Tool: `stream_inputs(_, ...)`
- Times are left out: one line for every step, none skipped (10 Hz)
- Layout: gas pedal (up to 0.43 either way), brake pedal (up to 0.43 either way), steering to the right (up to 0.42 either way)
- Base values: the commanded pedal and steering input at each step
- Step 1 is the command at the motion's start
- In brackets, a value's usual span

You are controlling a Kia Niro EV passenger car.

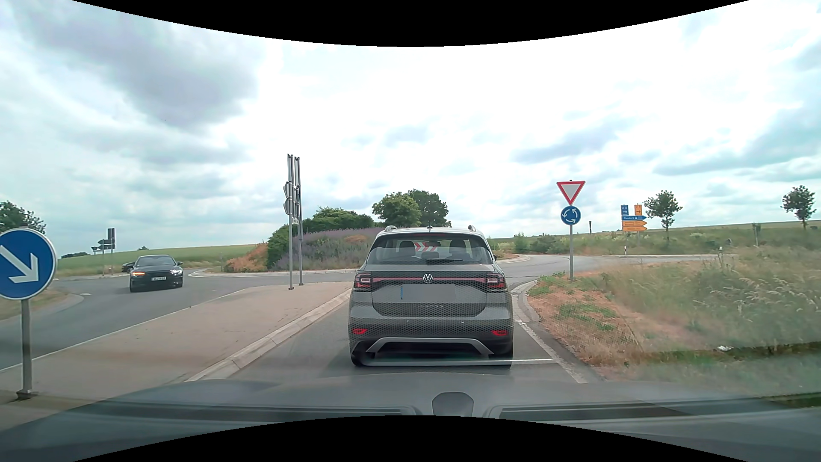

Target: Follow the waypoints while adhering to traffic rules and regulations

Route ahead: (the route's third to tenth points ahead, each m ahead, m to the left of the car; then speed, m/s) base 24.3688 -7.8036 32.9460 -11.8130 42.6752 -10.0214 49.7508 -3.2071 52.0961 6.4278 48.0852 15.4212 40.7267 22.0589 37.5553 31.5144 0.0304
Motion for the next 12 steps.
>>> stream_inputs(0.0, 0.256, 0.006)
stream_inputs(0.0, 0.256, 0.006)
stream_inputs(0.0, 0.146, 0.006)
stream_inputs(0.0, 0.0, 0.006)
stream_inputs(0.0, 0.0, 0.006)
stream_inputs(0.079, 0.0, 0.006)
stream_inputs(0.157, 0.0, 0.006)
stream_inputs(0.228, 0.0, 0.006)
stream_inputs(0.268, 0.0, 0.006)
stream_inputs(0.311, 0.0, 0.006)
stream_inputs(0.358, 0.0, 0.006)
stream_inputs(0.378, 0.0, 0.006)
